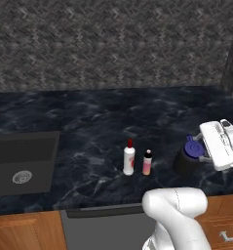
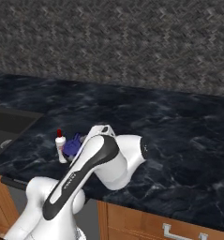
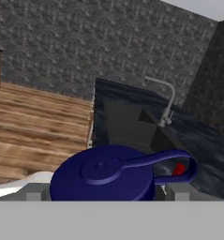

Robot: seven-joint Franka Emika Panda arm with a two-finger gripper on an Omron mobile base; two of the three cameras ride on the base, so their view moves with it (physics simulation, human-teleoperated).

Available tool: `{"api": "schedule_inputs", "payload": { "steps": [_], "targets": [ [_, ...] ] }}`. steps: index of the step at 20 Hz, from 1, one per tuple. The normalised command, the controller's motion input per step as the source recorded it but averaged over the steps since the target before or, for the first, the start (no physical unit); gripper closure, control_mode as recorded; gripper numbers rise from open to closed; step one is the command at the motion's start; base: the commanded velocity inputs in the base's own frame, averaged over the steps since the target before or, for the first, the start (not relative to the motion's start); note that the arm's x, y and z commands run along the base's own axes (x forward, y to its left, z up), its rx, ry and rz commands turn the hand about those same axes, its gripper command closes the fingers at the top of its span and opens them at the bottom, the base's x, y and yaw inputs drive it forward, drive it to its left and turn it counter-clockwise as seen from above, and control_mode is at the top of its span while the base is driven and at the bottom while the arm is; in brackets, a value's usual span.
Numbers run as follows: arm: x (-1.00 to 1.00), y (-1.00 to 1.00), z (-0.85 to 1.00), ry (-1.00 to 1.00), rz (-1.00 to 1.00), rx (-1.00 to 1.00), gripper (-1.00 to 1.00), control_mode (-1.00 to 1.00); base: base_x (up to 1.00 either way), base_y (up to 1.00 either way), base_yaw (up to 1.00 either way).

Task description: Move the drinks to the dining counter.

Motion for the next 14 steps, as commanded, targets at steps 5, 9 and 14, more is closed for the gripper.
{"api": "schedule_inputs", "payload": {
  "steps": [5,9,14],
  "targets": [
    [0.65,-0.10,-0.11,0.14,0.00,0.09,1.00,-1.00,0.00,0.00,0.00],
    [0.82,-0.05,-0.20,0.17,-0.01,0.08,1.00,-1.00,0.00,0.00,0.00],
    [0.62,-0.05,-0.20,0.13,-0.01,0.02,1.00,-1.00,0.00,0.00,0.00]
  ]
}}
